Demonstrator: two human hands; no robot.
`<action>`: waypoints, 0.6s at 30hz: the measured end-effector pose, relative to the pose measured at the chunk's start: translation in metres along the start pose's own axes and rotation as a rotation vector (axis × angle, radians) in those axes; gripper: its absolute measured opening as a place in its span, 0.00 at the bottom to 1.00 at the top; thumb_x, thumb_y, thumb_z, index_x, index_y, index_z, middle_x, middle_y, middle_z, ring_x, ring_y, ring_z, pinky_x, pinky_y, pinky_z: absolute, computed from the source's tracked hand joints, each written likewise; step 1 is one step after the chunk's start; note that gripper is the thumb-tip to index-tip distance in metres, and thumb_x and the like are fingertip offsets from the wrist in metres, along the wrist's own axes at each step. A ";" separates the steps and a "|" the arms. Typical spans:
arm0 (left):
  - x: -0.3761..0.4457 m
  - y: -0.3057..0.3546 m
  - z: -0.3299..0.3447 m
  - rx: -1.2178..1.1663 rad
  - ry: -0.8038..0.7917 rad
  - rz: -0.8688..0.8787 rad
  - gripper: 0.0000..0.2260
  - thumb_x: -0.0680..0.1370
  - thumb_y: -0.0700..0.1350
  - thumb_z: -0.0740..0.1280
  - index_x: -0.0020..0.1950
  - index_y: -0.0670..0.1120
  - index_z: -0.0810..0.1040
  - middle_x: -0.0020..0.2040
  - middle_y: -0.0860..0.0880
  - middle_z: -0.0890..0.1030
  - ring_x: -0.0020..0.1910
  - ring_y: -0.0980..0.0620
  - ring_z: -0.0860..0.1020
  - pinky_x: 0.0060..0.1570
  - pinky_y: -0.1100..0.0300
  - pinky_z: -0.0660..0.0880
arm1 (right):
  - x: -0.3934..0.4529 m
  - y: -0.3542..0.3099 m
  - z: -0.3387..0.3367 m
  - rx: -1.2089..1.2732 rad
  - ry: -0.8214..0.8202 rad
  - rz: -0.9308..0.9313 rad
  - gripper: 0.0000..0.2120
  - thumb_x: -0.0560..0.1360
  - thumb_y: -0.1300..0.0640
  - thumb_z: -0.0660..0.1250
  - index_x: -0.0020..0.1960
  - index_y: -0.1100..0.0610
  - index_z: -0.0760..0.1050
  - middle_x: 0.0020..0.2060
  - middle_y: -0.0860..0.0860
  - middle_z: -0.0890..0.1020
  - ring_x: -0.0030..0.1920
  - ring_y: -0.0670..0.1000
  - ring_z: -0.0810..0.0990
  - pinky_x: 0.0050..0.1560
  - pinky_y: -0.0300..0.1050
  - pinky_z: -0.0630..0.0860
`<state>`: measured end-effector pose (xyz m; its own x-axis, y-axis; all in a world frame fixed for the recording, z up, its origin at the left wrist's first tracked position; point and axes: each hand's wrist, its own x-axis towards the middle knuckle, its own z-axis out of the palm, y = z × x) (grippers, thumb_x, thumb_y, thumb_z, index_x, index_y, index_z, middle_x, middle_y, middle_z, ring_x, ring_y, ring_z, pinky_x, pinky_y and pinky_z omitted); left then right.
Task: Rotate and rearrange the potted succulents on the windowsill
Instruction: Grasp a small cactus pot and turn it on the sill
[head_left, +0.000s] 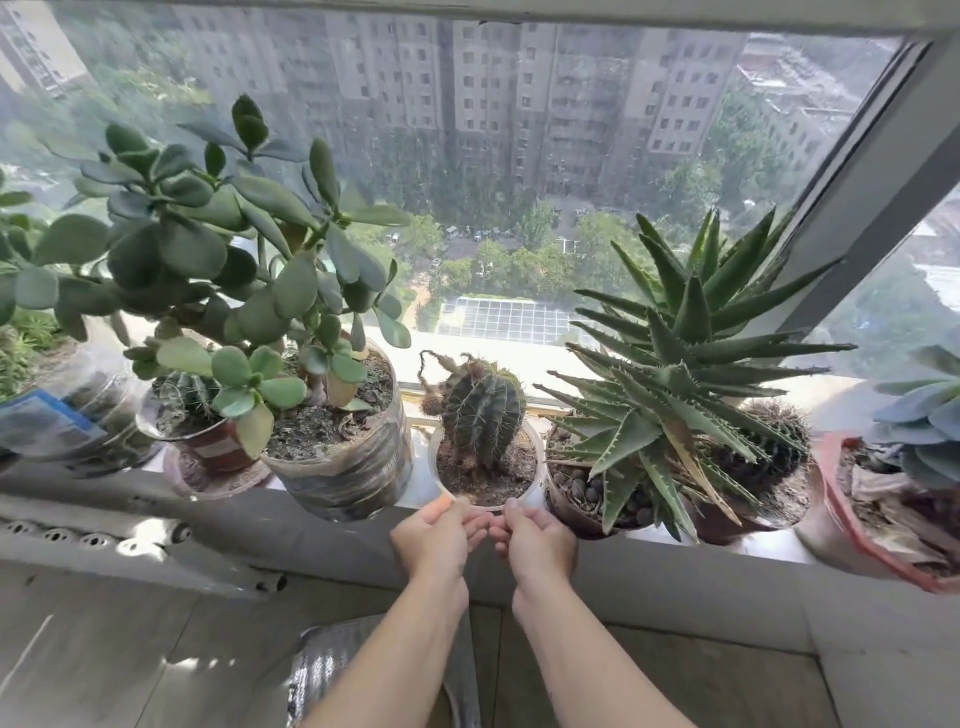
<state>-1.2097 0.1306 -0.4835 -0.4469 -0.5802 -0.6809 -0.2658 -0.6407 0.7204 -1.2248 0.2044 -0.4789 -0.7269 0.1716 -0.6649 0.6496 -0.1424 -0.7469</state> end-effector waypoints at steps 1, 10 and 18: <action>0.000 0.000 0.000 -0.005 0.001 0.001 0.03 0.76 0.31 0.66 0.44 0.37 0.79 0.33 0.40 0.83 0.23 0.53 0.82 0.23 0.66 0.78 | 0.000 0.000 0.000 0.001 0.000 -0.001 0.09 0.76 0.63 0.68 0.38 0.64 0.80 0.27 0.54 0.82 0.25 0.46 0.76 0.29 0.39 0.72; -0.001 0.004 0.000 0.063 0.034 0.025 0.09 0.75 0.30 0.66 0.35 0.37 0.78 0.31 0.39 0.82 0.21 0.52 0.80 0.22 0.67 0.76 | 0.000 -0.007 0.001 -0.011 -0.014 0.023 0.09 0.76 0.64 0.67 0.38 0.64 0.80 0.32 0.59 0.83 0.27 0.50 0.77 0.32 0.40 0.75; 0.007 0.006 -0.001 0.091 0.076 0.052 0.10 0.73 0.30 0.65 0.32 0.37 0.78 0.25 0.44 0.81 0.21 0.54 0.80 0.24 0.66 0.78 | 0.002 -0.003 0.007 -0.115 -0.013 -0.046 0.11 0.75 0.62 0.67 0.35 0.61 0.80 0.26 0.52 0.83 0.23 0.45 0.78 0.32 0.39 0.76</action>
<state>-1.2140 0.1224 -0.4836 -0.3971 -0.6498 -0.6481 -0.3221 -0.5626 0.7614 -1.2296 0.1984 -0.4786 -0.7587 0.1623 -0.6309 0.6365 -0.0214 -0.7710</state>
